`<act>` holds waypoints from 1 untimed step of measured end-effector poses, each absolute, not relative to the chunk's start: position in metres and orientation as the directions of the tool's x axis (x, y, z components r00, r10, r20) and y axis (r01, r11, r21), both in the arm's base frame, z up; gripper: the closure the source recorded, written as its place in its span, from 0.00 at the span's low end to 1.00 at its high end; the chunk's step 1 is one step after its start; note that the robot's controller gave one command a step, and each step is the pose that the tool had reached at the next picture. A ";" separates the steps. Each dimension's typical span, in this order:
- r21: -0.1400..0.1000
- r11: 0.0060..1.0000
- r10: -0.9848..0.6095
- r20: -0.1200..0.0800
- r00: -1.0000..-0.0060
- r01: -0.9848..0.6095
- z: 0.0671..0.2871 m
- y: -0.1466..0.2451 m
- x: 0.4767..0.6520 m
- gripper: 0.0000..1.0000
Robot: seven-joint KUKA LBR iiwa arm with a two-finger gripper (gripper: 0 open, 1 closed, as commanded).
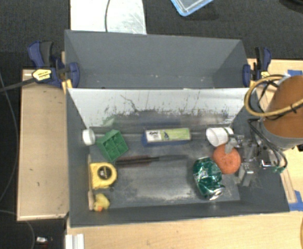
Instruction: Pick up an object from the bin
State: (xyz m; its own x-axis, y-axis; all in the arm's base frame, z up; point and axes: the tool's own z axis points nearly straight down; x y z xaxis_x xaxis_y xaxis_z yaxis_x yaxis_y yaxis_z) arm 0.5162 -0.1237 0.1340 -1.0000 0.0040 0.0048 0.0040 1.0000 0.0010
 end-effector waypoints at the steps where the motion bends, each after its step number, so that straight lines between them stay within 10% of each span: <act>1: -0.001 1.000 0.000 -0.003 -1.000 0.000 0.138 -0.123 0.518 0.00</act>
Offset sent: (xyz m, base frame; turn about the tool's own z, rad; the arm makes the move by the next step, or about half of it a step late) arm -0.0265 0.0419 -0.0640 -0.3802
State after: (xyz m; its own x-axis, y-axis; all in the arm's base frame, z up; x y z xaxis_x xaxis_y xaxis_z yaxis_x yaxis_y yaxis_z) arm 0.5183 -0.1234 0.1378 -1.0000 -0.0002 -0.0027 -0.0002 1.0000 -0.0006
